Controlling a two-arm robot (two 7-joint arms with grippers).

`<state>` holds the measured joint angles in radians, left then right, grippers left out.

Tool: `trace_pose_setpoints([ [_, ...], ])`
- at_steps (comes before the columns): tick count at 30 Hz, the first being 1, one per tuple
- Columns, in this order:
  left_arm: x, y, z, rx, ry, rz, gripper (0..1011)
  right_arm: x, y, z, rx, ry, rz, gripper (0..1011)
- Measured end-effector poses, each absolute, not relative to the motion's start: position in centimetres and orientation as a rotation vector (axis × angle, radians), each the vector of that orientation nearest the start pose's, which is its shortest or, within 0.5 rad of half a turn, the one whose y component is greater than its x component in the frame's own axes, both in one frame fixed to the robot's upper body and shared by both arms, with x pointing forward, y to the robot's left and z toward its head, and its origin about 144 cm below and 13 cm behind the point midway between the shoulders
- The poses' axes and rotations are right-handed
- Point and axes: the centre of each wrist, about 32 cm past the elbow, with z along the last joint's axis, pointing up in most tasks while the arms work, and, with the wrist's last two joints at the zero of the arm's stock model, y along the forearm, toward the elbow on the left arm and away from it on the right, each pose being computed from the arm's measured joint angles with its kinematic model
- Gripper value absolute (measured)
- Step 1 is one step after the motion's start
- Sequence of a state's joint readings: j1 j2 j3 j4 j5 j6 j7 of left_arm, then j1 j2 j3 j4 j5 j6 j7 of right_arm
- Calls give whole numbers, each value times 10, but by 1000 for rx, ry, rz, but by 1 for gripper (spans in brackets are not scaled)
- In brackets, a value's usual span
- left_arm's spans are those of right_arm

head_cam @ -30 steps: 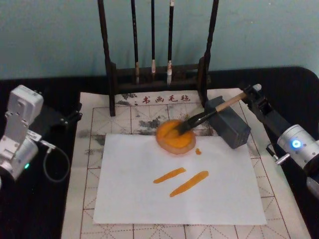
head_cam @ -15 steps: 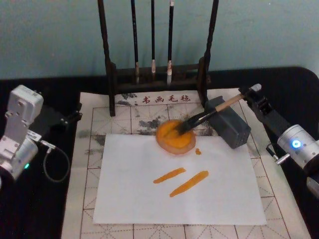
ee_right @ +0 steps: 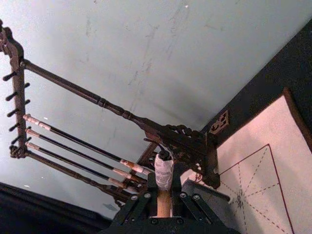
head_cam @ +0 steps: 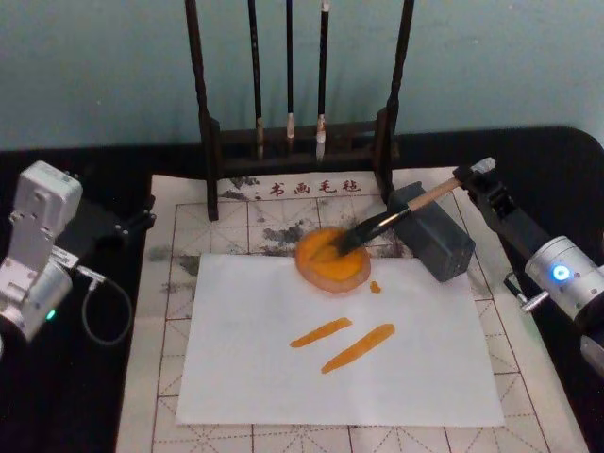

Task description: Pick up the brush from the inkstone, write on the paper, then place the brush back to its original position.

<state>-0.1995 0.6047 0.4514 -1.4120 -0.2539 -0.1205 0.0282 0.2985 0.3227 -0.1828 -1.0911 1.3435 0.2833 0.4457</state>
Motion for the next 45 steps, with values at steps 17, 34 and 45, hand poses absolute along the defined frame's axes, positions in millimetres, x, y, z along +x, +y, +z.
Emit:
trace_pose_setpoints([
  [17, 489, 310, 1140, 304, -285, 1248, 1001, 530, -316, 1104, 614, 954, -967, 175],
  [34, 489, 310, 1140, 304, -285, 1248, 1001, 530, -324, 1110, 717, 1029, -914, 175],
  [45, 489, 310, 1140, 304, -285, 1248, 1001, 527, -324, 1121, 730, 1004, -886, 175],
])
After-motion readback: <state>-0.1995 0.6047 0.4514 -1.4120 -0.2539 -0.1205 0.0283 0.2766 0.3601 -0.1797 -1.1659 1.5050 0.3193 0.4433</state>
